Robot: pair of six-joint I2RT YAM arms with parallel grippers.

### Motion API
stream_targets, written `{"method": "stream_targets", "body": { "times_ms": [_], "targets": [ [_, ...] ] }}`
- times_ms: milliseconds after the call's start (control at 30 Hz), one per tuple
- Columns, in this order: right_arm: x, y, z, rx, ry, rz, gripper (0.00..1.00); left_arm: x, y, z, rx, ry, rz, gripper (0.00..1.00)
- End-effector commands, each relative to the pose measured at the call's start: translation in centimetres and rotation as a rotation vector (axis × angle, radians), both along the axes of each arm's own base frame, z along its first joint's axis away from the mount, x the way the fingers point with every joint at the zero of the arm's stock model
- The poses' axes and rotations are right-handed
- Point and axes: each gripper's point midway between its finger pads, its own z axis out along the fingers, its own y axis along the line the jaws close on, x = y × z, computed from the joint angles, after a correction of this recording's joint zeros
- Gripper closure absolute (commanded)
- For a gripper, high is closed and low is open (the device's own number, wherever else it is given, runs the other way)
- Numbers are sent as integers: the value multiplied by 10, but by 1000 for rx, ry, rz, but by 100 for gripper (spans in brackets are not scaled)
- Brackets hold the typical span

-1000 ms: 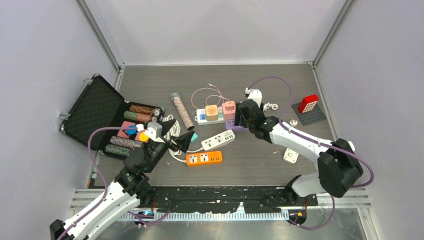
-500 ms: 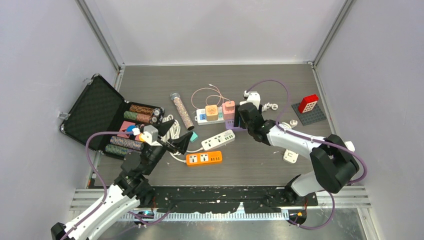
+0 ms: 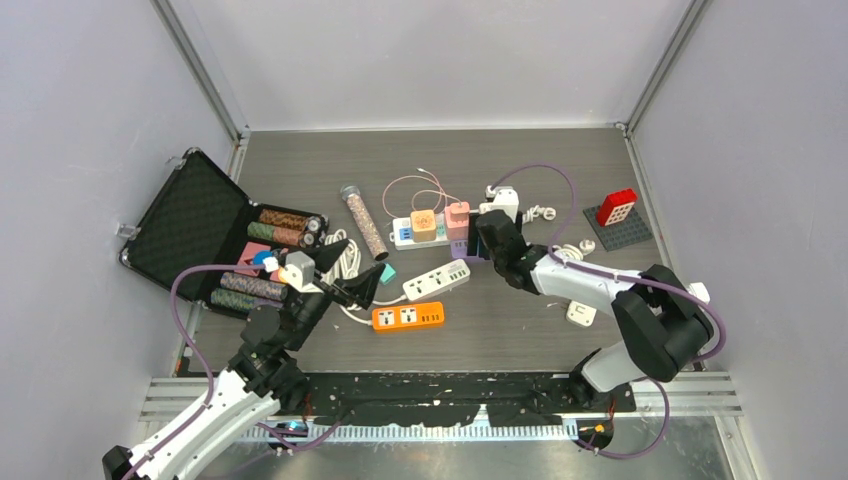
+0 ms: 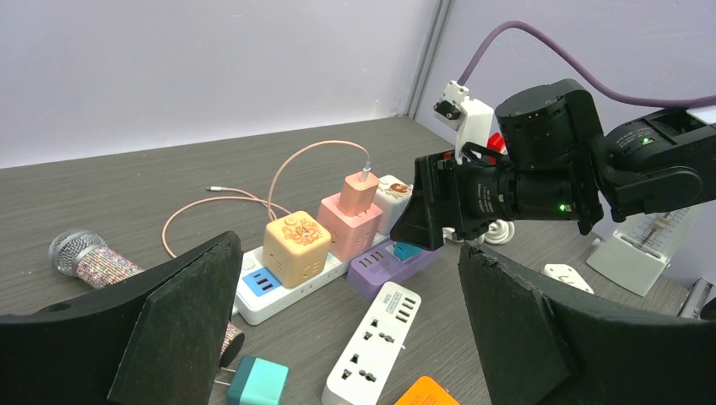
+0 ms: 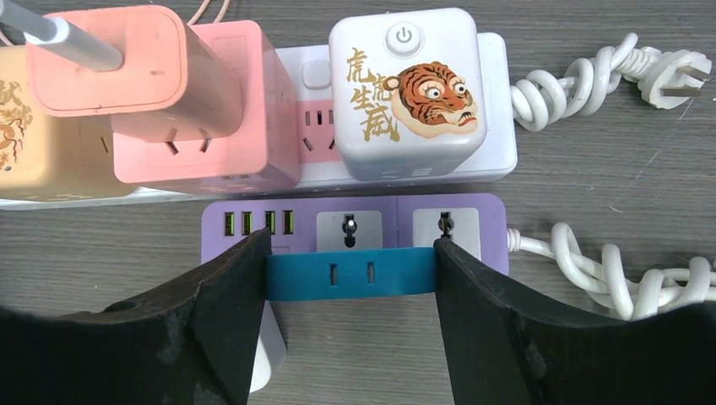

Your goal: Insert the plug

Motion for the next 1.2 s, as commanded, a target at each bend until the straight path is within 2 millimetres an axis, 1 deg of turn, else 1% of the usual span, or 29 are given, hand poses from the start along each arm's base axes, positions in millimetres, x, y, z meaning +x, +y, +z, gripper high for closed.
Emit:
{"method": "stream_targets", "body": {
  "times_ms": [0, 167, 333, 433, 500, 567, 600, 633, 667, 700, 733, 767, 800, 833, 867, 900, 933, 967, 1000, 1033, 1067, 1100, 1167],
  "targets": [
    [3, -4, -5, -18, -11, -13, 89, 0, 3, 15, -39, -43, 13, 0],
    [-6, -10, -24, -52, 23, -15, 90, 2, 3, 14, -34, -35, 17, 0],
    [-19, -10, -48, -129, 64, -10, 91, 4, 3, 14, -28, -17, 26, 0],
    [-26, -15, -64, -176, 95, -30, 91, 5, 2, 14, -26, -12, 28, 0],
    [-30, -17, -69, -195, 107, -40, 91, 6, 2, 13, -22, -8, 30, 0],
    [-30, -19, -66, -212, 106, -66, 91, 6, 3, 12, -20, -4, 34, 0],
    [-29, -20, -63, -215, 97, -81, 91, 6, 3, 13, -20, -4, 35, 0],
    [-29, -20, -58, -216, 93, -85, 85, 6, 3, 13, -21, -3, 35, 0],
    [-28, -20, -55, -216, 89, -91, 81, 7, 4, 13, -21, -3, 38, 0],
    [-26, -19, -46, -209, 78, -93, 70, 7, 4, 13, -21, -1, 39, 0],
    [-27, -20, -42, -212, 76, -95, 63, 7, 4, 13, -21, -2, 39, 0],
    [-23, -17, -29, -187, 52, -98, 50, 7, 4, 14, -20, -2, 39, 0],
    [-22, -15, -19, -171, 38, -93, 43, 7, 4, 14, -19, -1, 39, 0],
    [-19, -10, -8, -149, 24, -87, 31, 7, 4, 14, -20, -2, 41, 0],
    [-19, -9, 3, -135, 13, -82, 26, 7, 4, 14, -18, 0, 41, 0],
    [-15, -3, 17, -107, -1, -72, 16, 7, 4, 14, -18, 0, 43, 0],
    [-15, -3, 28, -99, -8, -62, 12, 7, 4, 14, -17, 1, 43, 0],
    [-11, 3, 43, -73, -23, -51, 5, 7, 4, 15, -18, 1, 44, 0],
    [-13, 3, 51, -75, -24, -41, 4, 7, 5, 15, -19, 2, 46, 0],
    [-10, 7, 62, -61, -37, -30, 1, 8, 5, 15, -21, 4, 49, 0],
    [-13, 5, 65, -68, -29, -28, 1, 7, 6, 15, -24, 5, 51, 0],
    [-11, 6, 73, -53, -35, -34, 1, 8, 6, 14, -27, 5, 53, 0],
    [-16, 2, 76, -51, -12, -45, 2, 8, 8, 15, -32, 6, 59, 0]
  ]
}}
